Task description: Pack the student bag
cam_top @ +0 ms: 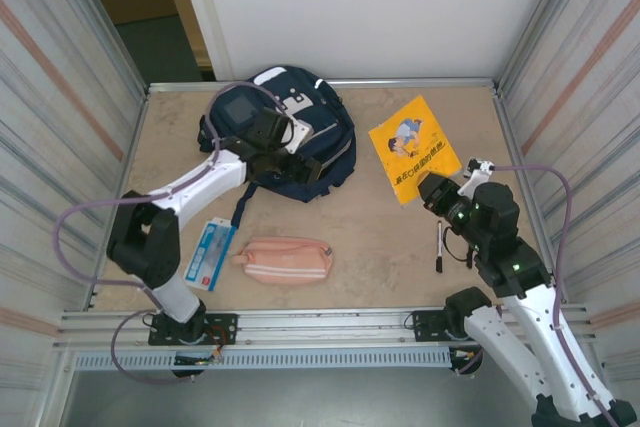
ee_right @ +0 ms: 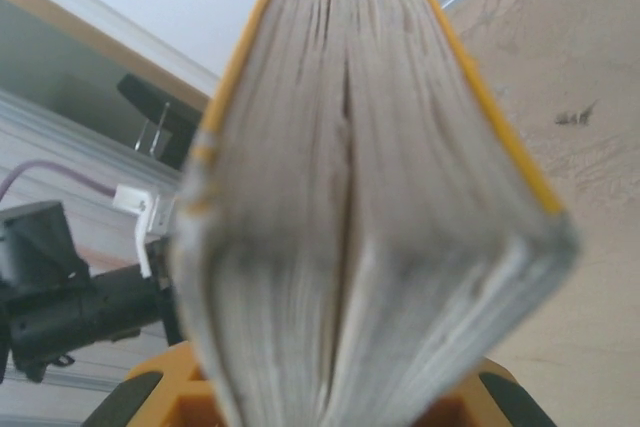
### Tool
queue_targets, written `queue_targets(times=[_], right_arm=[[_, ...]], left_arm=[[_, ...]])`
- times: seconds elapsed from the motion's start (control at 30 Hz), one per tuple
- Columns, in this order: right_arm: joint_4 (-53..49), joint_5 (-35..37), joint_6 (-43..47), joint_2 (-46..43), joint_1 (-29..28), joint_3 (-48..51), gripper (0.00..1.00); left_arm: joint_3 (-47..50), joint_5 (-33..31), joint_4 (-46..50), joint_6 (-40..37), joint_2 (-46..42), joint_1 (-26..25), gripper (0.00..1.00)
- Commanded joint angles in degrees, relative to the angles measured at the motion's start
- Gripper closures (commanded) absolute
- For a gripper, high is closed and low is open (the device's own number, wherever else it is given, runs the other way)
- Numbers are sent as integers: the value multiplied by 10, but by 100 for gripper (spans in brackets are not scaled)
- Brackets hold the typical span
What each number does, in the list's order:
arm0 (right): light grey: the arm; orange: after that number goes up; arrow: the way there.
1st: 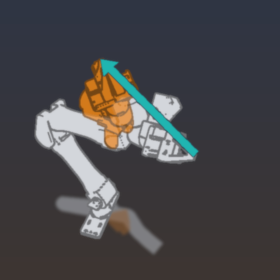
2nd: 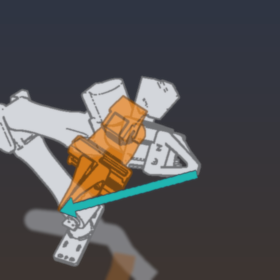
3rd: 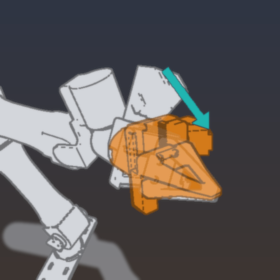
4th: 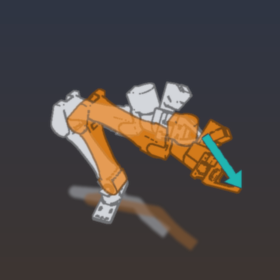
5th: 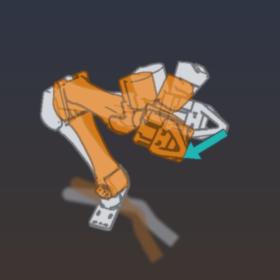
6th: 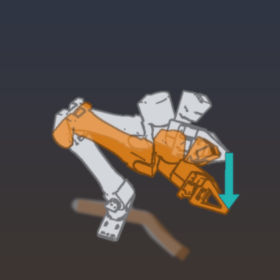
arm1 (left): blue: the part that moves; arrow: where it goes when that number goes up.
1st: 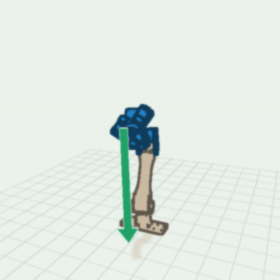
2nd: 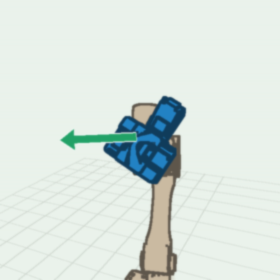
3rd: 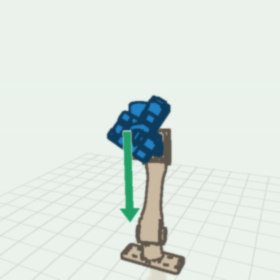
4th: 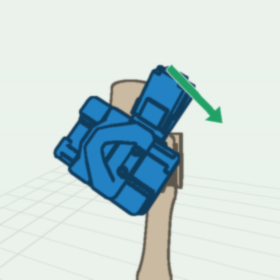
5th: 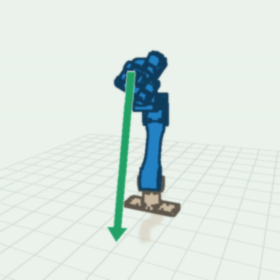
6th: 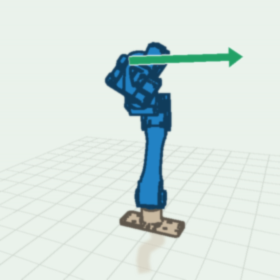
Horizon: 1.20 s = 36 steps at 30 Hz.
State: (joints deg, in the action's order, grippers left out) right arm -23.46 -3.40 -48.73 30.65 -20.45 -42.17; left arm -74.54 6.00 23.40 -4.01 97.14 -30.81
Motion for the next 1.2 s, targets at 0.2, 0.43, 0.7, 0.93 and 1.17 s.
queue_targets(times=[0.2, 0.43, 0.7, 0.93, 1.17], right_arm=[[6, -50, 47, -7, 21, -39, 100], [-13, -56, 51, -26, 23, -33, 100], [-48, -69, 45, -22, 22, -14, 100], [-46, -160, 36, 27, 23, 5, 100], [-11, -235, -5, 116, 20, 20, 100]], left_arm=[[-150, -73, 74, -104, 167, 16, 1], [-249, -139, 147, -135, 267, 2, 34], [-307, -146, 215, -182, 192, -42, 100], [-375, -205, 253, -174, 120, -32, 100], [-466, 5, 303, -43, 69, 19, 100]])
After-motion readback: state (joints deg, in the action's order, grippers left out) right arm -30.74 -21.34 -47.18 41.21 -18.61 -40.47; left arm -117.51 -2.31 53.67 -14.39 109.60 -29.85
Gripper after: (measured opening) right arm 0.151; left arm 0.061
